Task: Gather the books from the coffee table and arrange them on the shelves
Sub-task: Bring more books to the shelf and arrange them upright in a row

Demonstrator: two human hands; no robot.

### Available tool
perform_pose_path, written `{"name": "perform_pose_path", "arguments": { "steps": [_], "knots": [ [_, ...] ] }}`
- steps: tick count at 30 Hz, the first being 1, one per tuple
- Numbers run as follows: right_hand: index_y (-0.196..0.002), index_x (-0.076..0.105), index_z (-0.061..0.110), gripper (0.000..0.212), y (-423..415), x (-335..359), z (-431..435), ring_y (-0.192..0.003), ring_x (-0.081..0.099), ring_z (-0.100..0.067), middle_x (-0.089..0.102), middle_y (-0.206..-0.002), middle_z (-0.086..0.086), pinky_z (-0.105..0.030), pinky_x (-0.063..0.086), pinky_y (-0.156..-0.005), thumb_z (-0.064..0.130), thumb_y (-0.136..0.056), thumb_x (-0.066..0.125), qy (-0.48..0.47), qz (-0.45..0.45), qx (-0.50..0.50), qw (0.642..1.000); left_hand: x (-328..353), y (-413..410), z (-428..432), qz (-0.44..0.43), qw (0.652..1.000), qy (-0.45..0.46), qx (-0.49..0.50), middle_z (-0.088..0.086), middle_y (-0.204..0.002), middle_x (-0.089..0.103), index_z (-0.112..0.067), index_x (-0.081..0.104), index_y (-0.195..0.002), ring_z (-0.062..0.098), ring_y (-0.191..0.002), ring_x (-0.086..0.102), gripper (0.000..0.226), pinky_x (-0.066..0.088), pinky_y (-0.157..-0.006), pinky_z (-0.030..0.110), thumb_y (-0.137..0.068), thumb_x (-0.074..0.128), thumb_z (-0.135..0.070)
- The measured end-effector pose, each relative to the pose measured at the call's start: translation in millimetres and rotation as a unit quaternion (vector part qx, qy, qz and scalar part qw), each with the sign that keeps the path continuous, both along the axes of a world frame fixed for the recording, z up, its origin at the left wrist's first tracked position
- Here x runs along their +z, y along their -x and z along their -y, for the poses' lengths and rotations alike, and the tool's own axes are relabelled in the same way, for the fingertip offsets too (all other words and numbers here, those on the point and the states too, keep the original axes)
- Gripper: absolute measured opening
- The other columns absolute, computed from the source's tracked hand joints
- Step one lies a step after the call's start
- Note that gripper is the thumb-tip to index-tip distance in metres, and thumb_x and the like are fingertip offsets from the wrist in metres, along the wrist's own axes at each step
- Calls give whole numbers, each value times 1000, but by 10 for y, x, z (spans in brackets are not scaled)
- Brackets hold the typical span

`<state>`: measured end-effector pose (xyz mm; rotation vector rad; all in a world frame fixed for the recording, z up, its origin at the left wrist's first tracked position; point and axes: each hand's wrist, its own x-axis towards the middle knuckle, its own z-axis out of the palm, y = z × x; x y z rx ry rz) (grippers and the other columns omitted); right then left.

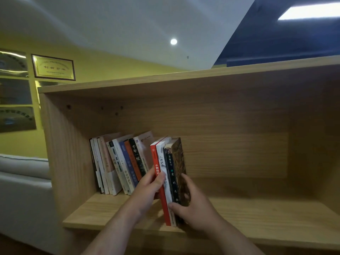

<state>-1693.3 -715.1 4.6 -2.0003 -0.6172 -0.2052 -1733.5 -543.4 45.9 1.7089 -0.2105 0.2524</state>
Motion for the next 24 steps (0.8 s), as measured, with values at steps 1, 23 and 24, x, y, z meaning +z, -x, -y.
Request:
{"name": "perform_pose_path", "arguments": {
  "steps": [1,23,24],
  "knots": [
    [-156,19,47,109,-11,7,-22,-138,48,-9,47,-152,11,-41,45,-115,51,-67,81,2,-10,5,1000,33,1,1,4,1000,-15,1,-33,-113,68,-73,57,-107,0,-108,64,30,50,-80,23,-77,54,-71],
    [-146,33,46,99,-539,-35,-590,-126,54,-10,54,-138,16,-37,49,-108,63,-60,81,117,28,-9,993,-250,-372,-879,91,898,-138,409,0,-148,34,-31,30,-148,23,-136,38,95,43,-107,52,-71,81,-54],
    [-145,33,46,100,-551,-34,-592,-127,53,-10,54,-138,16,-37,48,-108,63,-59,82,120,24,-14,992,-327,-369,-992,64,908,-93,403,3,-152,33,-30,27,-150,26,-136,40,98,45,-106,53,-72,80,-53]
  ]
}}
